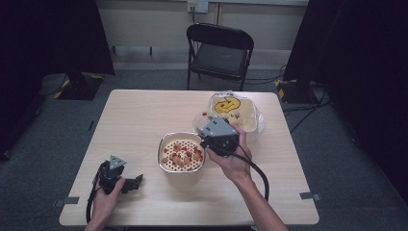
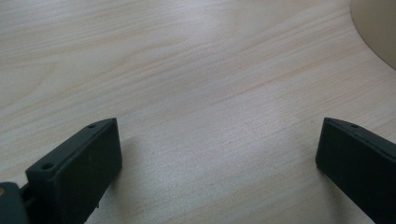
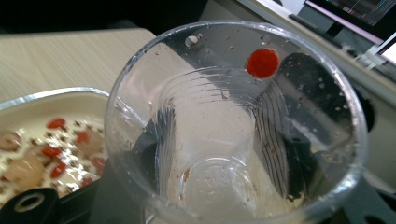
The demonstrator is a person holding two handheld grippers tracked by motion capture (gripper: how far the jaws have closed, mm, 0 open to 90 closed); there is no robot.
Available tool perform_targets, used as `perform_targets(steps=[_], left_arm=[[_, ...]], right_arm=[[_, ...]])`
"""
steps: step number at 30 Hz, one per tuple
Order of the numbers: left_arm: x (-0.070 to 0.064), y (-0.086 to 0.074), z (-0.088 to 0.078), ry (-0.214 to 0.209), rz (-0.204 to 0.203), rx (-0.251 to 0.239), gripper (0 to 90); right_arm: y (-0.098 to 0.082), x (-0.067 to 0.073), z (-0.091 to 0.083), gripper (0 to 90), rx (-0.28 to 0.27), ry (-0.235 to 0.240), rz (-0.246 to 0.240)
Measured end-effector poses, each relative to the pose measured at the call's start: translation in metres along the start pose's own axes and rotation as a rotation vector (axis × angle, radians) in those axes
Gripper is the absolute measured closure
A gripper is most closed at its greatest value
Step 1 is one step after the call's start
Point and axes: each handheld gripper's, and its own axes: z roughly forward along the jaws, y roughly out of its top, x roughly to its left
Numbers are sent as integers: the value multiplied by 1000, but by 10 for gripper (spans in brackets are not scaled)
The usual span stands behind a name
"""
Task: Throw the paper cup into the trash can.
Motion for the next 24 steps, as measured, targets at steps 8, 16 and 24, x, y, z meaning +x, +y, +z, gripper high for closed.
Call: perform_targets(steps=[8, 16, 24], left_arm=[[0, 0, 0, 0, 0, 0, 0], [0, 0, 0, 0, 0, 0, 0], [0, 0, 0, 0, 0, 0, 0]], right_arm=[[-7, -20, -3, 491, -93, 125, 224], [-2, -44, -2, 493, -148, 122, 303], [-8, -75, 8, 491, -127, 49, 326]])
